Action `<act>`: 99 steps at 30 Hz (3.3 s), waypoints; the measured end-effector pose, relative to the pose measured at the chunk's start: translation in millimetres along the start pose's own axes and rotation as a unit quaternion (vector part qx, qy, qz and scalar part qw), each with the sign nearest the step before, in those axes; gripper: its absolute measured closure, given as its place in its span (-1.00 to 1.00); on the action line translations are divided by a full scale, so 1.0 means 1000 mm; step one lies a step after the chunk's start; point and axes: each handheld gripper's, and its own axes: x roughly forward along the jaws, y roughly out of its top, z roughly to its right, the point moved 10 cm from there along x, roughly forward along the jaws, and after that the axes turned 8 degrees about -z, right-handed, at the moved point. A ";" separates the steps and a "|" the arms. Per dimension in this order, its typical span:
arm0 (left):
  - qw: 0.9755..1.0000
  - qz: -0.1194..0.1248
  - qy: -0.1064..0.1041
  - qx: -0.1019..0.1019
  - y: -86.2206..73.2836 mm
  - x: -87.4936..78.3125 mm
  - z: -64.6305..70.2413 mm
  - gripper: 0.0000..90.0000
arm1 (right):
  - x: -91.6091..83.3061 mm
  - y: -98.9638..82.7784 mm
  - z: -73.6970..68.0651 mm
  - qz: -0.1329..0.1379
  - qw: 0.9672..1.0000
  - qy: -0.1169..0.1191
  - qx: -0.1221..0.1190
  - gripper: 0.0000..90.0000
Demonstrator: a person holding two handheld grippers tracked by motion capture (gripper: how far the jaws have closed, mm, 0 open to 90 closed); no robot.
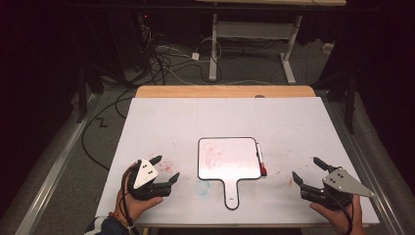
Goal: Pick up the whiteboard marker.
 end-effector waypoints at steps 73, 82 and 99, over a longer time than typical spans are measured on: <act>0.985 0.023 -0.162 -0.045 0.071 0.052 0.065 -0.47 | 0.112 0.082 -0.085 -0.068 0.969 0.224 0.077 0.80; 0.975 0.016 -0.217 -0.034 0.098 0.074 0.110 -0.37 | 0.094 0.098 -0.119 -0.013 0.965 0.251 0.071 0.80; 0.973 0.039 -0.221 -0.045 0.119 0.082 0.119 0.33 | 0.082 0.102 -0.124 0.011 0.968 0.244 0.059 0.80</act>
